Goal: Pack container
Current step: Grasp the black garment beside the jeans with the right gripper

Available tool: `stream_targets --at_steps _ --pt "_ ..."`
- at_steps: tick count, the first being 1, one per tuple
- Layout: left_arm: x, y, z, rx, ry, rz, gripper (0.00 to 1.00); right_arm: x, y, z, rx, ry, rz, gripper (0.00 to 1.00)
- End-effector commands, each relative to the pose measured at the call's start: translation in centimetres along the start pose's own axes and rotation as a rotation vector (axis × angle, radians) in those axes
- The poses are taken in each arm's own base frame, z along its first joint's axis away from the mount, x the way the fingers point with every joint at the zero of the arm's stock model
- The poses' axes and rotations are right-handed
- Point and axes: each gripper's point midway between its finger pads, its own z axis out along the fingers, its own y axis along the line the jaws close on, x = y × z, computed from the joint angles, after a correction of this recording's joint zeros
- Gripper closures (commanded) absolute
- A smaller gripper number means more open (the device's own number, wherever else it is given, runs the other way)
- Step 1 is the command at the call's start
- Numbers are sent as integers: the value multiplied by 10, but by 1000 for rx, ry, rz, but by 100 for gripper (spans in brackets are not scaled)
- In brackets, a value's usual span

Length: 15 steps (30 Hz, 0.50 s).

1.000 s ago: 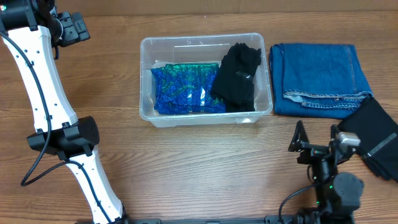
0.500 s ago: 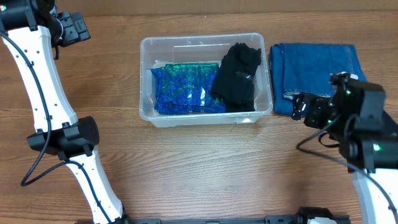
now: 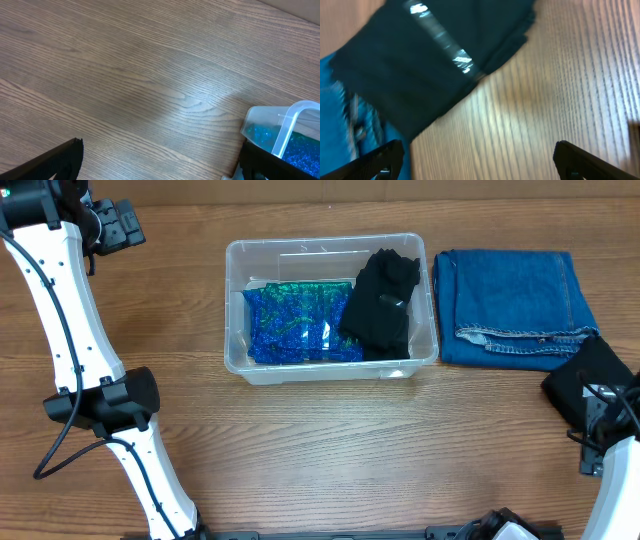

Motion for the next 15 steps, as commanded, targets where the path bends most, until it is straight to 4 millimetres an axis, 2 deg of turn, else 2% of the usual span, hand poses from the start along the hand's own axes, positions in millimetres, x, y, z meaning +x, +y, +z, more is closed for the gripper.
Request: stream_targets --at_steps 1,6,9,12,15 --pt "-3 -2 -12 11 -30 -3 0 -4 -6 29 20 -3 134 0" --pt "-3 -2 -12 11 -30 -3 0 -6 12 66 -23 -7 132 6" --pt "-3 -2 -12 11 -30 -3 0 -6 28 89 -55 8 50 9" --pt "-3 -2 -12 12 -30 -3 0 -1 30 109 -39 31 33 10" --pt "-3 -2 -12 11 -30 -3 0 -2 34 120 -41 30 33 12"
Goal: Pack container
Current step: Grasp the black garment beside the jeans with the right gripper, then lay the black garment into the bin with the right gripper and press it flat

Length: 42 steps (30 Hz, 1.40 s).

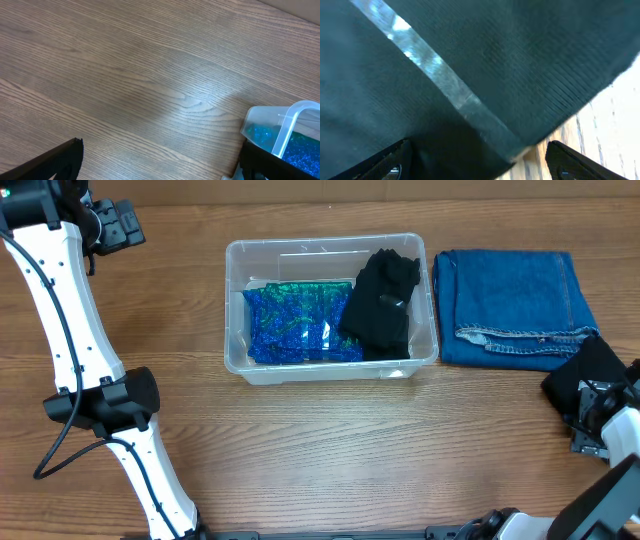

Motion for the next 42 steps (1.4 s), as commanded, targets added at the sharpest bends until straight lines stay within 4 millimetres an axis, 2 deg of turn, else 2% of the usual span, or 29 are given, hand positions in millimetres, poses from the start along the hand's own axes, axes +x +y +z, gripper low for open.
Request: stream_targets --at_steps 1,2,4,5,8,9,11,13,16,18,21,26,28,32,34,36,40,42 --pt "-3 -2 -12 11 -29 -3 0 1 1 10 -5 7 -14 13" --pt "-3 -2 -12 11 -29 -3 0 1 3 13 -8 8 -14 19" --pt "-3 -2 -12 11 -30 -3 0 0 5 14 -17 2 -30 45" --pt "-3 -2 -12 11 -29 -3 0 -1 7 14 -24 -2 -61 54" --pt "-3 -2 -12 11 -29 -3 0 0 7 14 -26 5 -164 90" --pt "-3 -2 -12 11 -29 -3 0 1 6 14 -22 8 -189 96" --pt "-3 -2 -12 11 -29 -3 0 2 4 14 -18 15 -206 96" --pt "-3 -2 -12 11 -29 -3 0 8 11 11 -55 50 -290 96" --pt "-3 -2 -12 11 -29 -3 0 10 17 -8 -67 88 -343 96" --pt "-3 -2 -12 11 -29 -3 0 3 27 -35 -107 64 -384 96" --pt "-3 -2 -12 12 -29 -3 0 -6 49 -90 -237 17 -477 96" --pt "-3 -2 -12 11 -29 -3 0 0 76 -187 -500 -40 -652 96" --pt "-3 -2 -12 11 -29 -3 0 13 86 -220 -625 -37 -752 96" --pt "-3 -2 -12 11 -30 -3 0 65 102 -287 -901 22 -936 96" --pt "-3 -2 -12 11 -29 -3 0 89 108 -305 -990 52 -1005 96" --pt "-3 -2 -12 11 -29 -3 0 123 115 -325 -1086 107 -1062 96" --pt "-3 -2 -12 11 -29 -3 0 184 129 -368 -1259 171 -1121 96" --pt "-3 -2 -12 11 -29 -3 0 211 131 -382 -1303 190 -1135 96"
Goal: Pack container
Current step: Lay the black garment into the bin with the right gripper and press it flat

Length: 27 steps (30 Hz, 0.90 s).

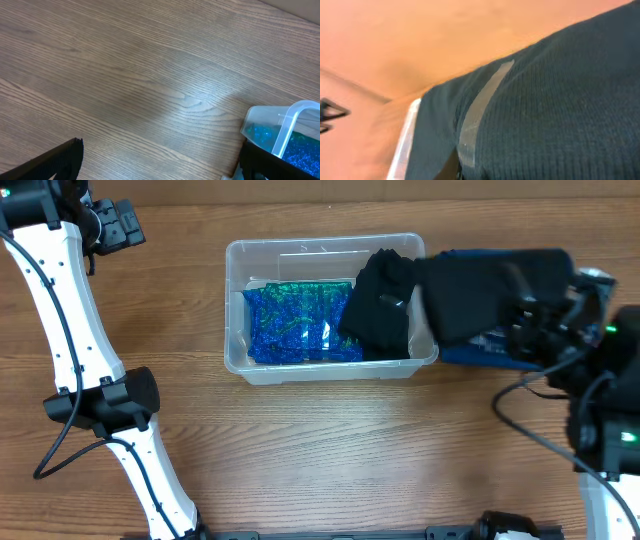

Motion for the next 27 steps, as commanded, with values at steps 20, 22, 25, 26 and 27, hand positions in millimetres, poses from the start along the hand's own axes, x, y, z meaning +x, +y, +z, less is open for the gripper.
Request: stream_targets --at_steps 20,22,25,26,27 --pt "-3 -2 -12 11 -29 -3 0 99 137 218 -6 -188 275 96" --pt "-3 -2 -12 11 -29 -3 0 107 138 228 -14 -167 281 96" --pt "-3 -2 -12 11 -30 -3 0 124 135 242 -19 -126 331 96" --pt "-3 -2 -12 11 -29 -3 0 128 134 246 -22 -114 343 96" --pt "-3 -2 -12 11 -29 -3 0 134 132 249 -19 -102 360 96"
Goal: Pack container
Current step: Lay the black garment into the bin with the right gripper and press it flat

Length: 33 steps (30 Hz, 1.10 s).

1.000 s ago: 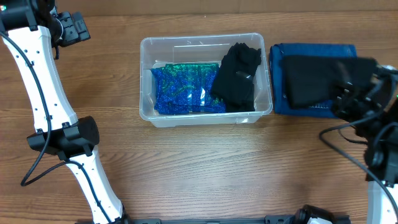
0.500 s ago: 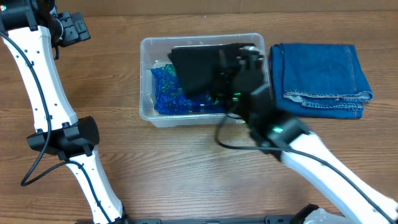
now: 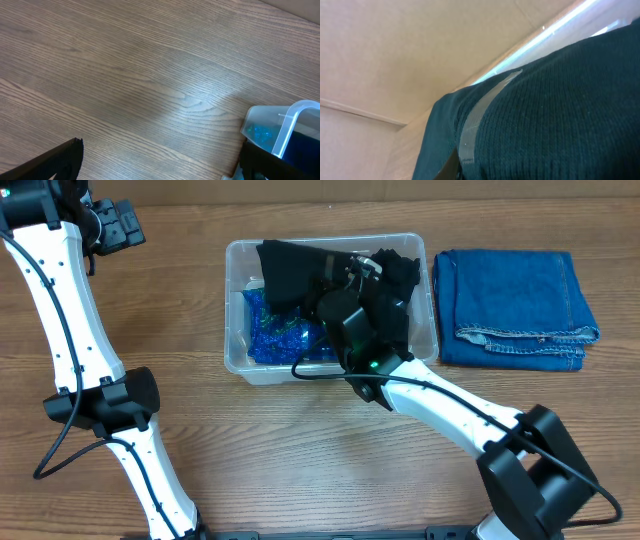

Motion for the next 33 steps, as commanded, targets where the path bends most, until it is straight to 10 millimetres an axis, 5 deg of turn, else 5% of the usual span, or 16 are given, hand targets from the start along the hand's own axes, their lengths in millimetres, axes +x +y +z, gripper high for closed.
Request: stream_targets --at_steps 1,8,9,10,13,18,21,25,28,31,32,33 --pt "-3 -2 -12 12 -32 -4 0 -7 21 4 -55 -9 87 96" --pt "-3 -2 -12 12 -31 -4 0 1 25 3 -62 8 173 95" --pt "-3 -2 -12 12 -31 -4 0 1 25 2 -64 9 173 74" --pt "-3 -2 -12 12 -31 -4 0 2 25 2 -63 12 171 34" --pt "-3 -2 -12 12 -31 -4 0 11 28 2 -79 62 157 0" --pt "-3 -2 -12 12 -31 -4 0 38 33 -5 -71 241 25 0" --pt "-3 -2 -12 12 -31 -4 0 43 35 -30 -8 381 -184 0" --pt "-3 -2 -12 12 -31 -3 0 33 30 -58 38 431 -418 0" --pt "-3 -2 -12 12 -31 -4 0 17 26 -54 56 356 -603 1" --pt "-3 -2 -12 12 -31 -4 0 12 21 -35 84 293 -652 33" --pt "-3 -2 -12 12 -31 -4 0 15 18 -27 89 285 -653 56" --pt "-3 -2 -12 12 -31 -4 0 19 16 -21 90 284 -652 67"
